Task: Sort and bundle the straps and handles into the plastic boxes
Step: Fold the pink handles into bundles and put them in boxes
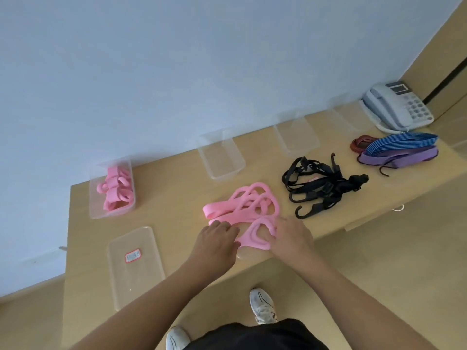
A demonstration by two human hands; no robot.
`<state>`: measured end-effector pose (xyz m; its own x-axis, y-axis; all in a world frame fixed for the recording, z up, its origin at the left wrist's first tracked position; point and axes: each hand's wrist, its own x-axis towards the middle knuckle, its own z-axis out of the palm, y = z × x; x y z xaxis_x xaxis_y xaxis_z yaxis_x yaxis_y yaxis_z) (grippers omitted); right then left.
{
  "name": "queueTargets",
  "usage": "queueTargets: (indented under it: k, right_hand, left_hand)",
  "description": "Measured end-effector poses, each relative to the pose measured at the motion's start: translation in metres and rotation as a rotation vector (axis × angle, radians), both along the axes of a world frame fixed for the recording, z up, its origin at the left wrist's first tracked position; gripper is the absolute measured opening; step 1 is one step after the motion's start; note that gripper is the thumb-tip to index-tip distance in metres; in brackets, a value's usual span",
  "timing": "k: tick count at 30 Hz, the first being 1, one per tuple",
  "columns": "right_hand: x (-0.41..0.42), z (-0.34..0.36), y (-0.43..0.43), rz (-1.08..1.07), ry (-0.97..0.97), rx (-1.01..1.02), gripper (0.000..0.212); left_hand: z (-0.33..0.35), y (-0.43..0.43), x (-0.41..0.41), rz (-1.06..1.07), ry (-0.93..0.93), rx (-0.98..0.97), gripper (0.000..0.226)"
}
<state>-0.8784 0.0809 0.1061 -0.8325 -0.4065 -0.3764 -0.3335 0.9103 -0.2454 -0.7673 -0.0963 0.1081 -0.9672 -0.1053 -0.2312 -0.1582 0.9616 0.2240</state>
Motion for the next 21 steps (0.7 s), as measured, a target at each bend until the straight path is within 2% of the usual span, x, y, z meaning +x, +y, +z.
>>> queueTargets:
  k: [2, 5, 9, 11, 14, 18, 21]
  right_hand:
    - [-0.008, -0.004, 0.004, 0.050, -0.008, -0.036, 0.028]
    - [-0.022, 0.000, 0.005, 0.093, -0.033, -0.193, 0.017]
    - [-0.041, 0.013, -0.002, 0.188, -0.107, -0.374, 0.005]
    - [-0.050, 0.022, -0.009, 0.156, -0.179, -0.499, 0.002]
    - [-0.062, 0.045, -0.022, 0.109, -0.233, -0.680, 0.015]
    - [-0.073, 0.086, -0.039, 0.204, -0.186, -0.840, 0.016]
    - [-0.077, 0.117, -0.051, 0.277, -0.127, -0.912, 0.017]
  left_hand:
    - [-0.002, 0.015, -0.012, 0.016, -0.050, -0.013, 0.028]
    - [-0.002, 0.025, -0.022, 0.077, -0.117, -0.018, 0.025]
    - [0.002, 0.028, -0.027, 0.197, -0.160, 0.006, 0.033]
    - [0.010, 0.029, -0.029, 0.328, -0.120, 0.106, 0.035]
    - [0.026, 0.030, -0.031, 0.562, 0.006, 0.306, 0.028]
    - [0.050, 0.025, -0.035, 0.736, 0.210, 0.479, 0.041]
    - [0.073, 0.015, -0.039, 0.797, 0.350, 0.560, 0.036]
